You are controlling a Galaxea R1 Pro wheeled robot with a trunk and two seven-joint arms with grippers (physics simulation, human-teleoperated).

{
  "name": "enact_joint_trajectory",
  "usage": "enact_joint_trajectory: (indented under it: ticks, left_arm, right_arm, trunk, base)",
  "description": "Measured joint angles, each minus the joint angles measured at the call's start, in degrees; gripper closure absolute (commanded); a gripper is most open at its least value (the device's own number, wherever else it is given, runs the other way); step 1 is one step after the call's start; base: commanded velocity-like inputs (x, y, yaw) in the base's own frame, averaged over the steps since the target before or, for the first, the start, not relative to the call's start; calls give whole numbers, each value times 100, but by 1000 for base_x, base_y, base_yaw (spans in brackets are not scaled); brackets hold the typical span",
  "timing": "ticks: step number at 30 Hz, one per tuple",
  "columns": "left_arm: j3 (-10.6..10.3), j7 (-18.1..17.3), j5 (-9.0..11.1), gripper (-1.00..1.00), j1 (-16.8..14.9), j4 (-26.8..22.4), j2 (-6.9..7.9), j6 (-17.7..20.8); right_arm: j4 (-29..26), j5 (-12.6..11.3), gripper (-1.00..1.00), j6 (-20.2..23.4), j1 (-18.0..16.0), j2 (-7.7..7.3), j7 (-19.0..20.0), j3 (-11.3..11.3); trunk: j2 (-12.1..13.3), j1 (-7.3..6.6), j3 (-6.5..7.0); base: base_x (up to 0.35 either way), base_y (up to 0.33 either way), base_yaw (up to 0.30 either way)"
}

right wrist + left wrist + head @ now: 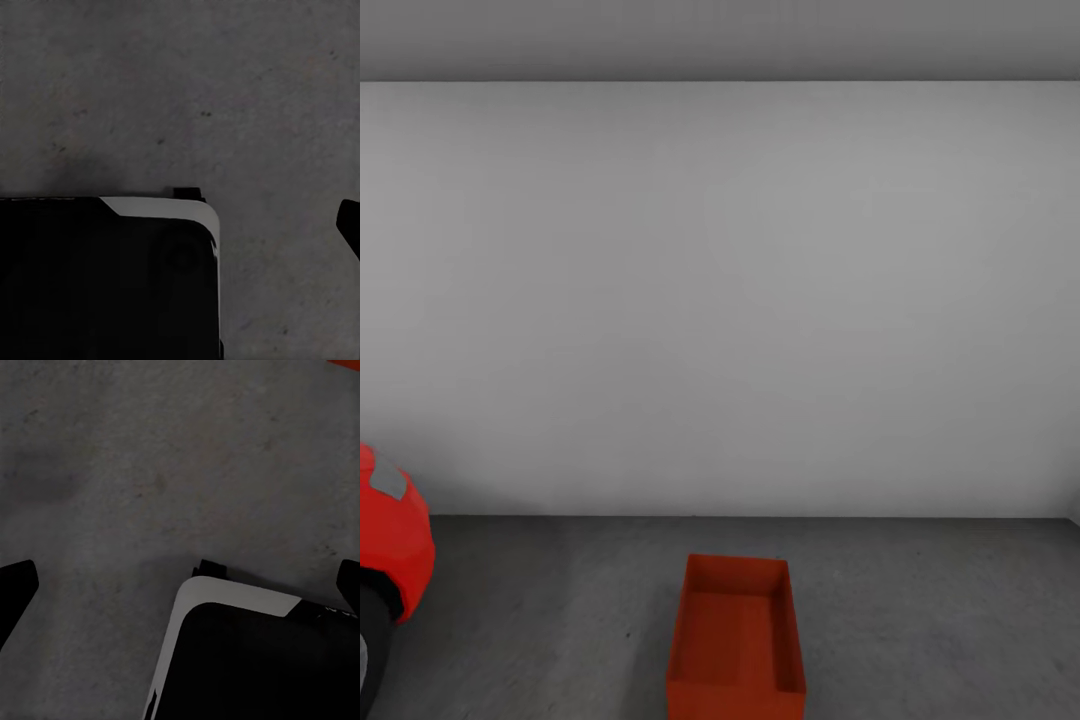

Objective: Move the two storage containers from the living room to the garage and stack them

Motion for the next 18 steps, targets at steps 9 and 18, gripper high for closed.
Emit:
enact_joint_trajectory:
  ticks: [9,18]
  left_arm:
    - [16,2,11,-100,0,3,2,0]
    - [32,0,11,-100,0,-5,3,0]
  right_arm:
    - [0,-33,-100,6,0,13,0,-25]
    - [0,-34,-100,6,-3,13,0,-43]
  trunk:
    - [0,0,0]
    - [0,0,0]
  base:
    - [0,0,0]
    - [0,0,0]
